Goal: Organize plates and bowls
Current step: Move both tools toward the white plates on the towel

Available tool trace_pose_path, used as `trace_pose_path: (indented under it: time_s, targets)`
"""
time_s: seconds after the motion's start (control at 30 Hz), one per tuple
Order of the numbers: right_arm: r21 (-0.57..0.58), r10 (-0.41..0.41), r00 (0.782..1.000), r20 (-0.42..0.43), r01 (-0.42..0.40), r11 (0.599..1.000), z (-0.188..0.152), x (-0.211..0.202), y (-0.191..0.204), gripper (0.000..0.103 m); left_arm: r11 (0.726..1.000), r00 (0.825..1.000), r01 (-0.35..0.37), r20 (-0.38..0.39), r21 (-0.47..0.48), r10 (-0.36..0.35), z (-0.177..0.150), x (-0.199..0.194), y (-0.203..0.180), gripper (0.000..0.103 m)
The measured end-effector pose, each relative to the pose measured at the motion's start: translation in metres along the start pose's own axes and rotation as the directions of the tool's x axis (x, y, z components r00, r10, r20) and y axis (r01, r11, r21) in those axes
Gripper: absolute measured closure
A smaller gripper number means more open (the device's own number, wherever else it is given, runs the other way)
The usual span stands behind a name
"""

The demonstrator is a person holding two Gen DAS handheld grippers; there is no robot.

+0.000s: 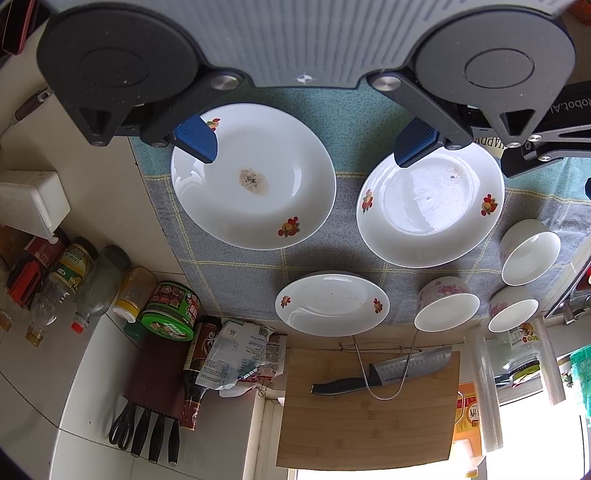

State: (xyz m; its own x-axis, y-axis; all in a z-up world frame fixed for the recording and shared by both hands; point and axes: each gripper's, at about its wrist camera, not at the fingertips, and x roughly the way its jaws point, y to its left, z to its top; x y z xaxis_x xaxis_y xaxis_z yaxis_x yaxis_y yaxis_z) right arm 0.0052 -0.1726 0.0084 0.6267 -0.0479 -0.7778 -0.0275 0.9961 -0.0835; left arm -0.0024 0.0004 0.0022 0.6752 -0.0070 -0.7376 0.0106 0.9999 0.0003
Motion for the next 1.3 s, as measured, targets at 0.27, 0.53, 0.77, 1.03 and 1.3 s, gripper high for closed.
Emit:
trace_pose_path:
  time_s: [0.27,0.53,0.77,1.03,1.3]
  targets:
    - [-0.001,0.0,1.0,0.005,0.0,1.0,0.0015,0.0004,-0.0005,0.0,1.0,1.0,-0.003,-0.006,0.002,0.003,0.0012,0.0004,-0.0015,0.001]
    - [0.0,0.001,1.0,0.007,-0.001,1.0,0.0025,0.0004,-0.0008,0.0,1.0,1.0,-0.005,-0.003,0.002,0.005,0.0016,0.0001,-0.0022,0.001]
    - [-0.001,0.0,1.0,0.007,0.0,1.0,0.0027,0.0,-0.001,0.0,1.0,1.0,-0.006,-0.003,0.003,0.006,0.0019,-0.0001,-0.0025,0.001]
    - [-0.002,0.0,1.0,0.007,0.0,1.0,0.0027,0.0001,-0.001,0.0,1.0,1.0,-0.006,-0.002,0.003,0.006,0.0017,0.0,-0.0026,0.001]
    - [-0.004,-0.002,1.0,0.009,0.002,1.0,0.005,-0.0011,0.0,0.0,1.0,1.0,-0.004,-0.001,0.001,0.004,0.003,-0.0005,-0.0014,0.001]
